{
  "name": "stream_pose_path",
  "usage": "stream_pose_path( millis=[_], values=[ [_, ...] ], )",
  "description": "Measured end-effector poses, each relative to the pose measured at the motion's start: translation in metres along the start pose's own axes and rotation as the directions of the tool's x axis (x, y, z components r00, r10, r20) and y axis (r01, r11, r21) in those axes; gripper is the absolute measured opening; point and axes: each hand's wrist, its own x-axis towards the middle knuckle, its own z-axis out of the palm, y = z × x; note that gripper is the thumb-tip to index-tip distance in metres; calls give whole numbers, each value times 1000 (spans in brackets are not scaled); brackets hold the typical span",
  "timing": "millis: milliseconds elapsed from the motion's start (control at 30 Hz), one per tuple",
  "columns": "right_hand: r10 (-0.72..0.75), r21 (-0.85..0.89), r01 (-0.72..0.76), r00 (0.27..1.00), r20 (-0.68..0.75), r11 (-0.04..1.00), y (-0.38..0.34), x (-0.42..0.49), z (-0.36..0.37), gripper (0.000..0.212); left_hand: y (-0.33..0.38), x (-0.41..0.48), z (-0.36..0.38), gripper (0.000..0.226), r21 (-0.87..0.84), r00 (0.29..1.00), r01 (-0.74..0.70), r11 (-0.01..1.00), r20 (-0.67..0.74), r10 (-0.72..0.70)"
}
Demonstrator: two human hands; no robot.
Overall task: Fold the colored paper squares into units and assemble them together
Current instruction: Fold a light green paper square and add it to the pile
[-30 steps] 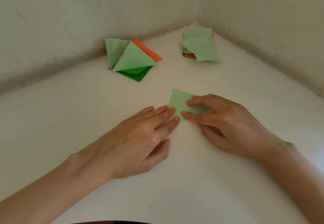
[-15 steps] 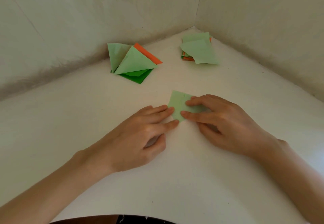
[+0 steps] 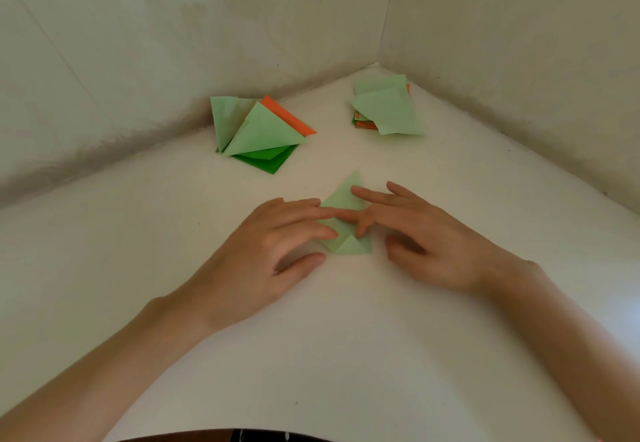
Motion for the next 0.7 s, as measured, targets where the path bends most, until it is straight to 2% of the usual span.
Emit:
stream_pose_path(
  millis=[67,200,333,433,567,700],
  values=[
    [6,59,-7,1000,4,998,-2,1,0,35,-1,0,1,28,13,999,1,1000,33,-2],
    [-83,55,92,984,-160,994,-6,-3,-1,25,3,5,2,34,58,1000,-5,998,25,3],
    [-170,-156,144,972,-165,977,-10,-3,7,36,6,10,4,30,161,998,-62,985,-5,64],
    [-256,-328,187,949,-182,926,-8,-2,13,35,7,9,5,30,167,997,-68,984,-31,74],
    [-306,-375,201,919,-247,905,-7,1,15,27,5,8,3,33,65,998,-10,998,-55,13],
    [-337,-431,212,911,-238,877,-7,2,16,25,6,6,3,33,43,999,0,999,-41,2]
  ],
)
